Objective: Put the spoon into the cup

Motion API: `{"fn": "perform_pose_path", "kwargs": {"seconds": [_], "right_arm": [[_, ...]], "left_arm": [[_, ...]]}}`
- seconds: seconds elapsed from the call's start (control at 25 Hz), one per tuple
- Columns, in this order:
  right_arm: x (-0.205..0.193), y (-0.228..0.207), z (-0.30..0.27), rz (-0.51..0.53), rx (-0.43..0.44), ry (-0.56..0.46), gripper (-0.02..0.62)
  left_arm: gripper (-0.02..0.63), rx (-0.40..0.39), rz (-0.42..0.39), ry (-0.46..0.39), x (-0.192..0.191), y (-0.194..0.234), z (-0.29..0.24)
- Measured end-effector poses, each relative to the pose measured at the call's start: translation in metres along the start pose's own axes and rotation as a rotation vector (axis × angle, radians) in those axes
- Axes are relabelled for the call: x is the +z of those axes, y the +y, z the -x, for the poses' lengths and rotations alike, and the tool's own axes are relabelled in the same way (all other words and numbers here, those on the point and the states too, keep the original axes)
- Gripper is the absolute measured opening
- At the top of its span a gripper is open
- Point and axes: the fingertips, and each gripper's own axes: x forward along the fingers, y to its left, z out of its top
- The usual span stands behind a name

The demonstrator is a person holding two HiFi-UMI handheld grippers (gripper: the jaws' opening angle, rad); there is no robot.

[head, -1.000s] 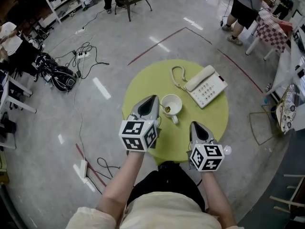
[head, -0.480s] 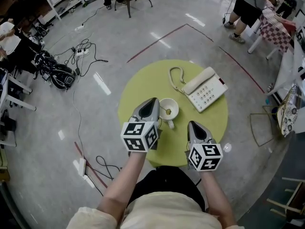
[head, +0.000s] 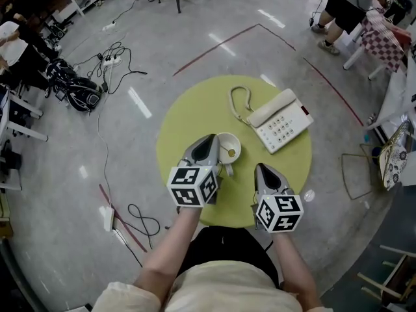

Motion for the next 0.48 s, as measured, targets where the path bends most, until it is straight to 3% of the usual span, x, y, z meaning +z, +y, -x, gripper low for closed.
{"fn": "perform_pose_path", "kwargs": {"seconds": [0.48], "right_arm": [[-0.004, -0.003, -0.012, 0.005, 0.024, 0.029, 0.002]], "left_arm": [[0.005, 0.033, 0.055, 0.022, -0.022, 0.013, -0.009]]}}
